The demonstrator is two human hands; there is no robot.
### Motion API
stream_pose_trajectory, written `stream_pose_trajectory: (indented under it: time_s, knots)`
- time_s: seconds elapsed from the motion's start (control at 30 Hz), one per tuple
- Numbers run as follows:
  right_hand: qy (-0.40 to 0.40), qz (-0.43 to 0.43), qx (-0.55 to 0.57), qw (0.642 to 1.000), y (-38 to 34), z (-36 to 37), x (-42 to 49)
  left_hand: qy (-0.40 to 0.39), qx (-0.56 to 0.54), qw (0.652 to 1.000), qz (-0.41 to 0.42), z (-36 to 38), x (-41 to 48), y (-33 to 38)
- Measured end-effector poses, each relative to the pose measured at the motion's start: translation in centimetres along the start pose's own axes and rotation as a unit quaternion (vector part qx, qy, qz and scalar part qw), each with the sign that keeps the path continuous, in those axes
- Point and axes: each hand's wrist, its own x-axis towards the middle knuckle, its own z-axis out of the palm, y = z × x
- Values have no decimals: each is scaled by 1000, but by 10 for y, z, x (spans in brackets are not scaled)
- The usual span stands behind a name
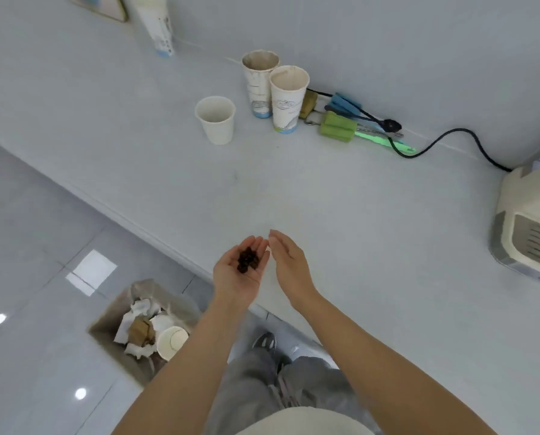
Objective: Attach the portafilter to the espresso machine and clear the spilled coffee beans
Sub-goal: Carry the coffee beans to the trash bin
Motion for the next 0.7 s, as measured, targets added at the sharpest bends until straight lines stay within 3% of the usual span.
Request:
stream_pose_trajectory:
  time_s: [0.2, 0.43, 0.7]
  knots:
    - [-67, 60, 169, 981, 11, 63, -22, 78, -127, 977, 150, -41, -39, 18]
    - [-152, 153, 168, 962, 49, 125, -50, 135, -208, 937, 246, -97, -66, 28]
    - [-207, 208, 98, 951, 134, 177, -47, 234, -233, 910, 252, -183, -49, 31]
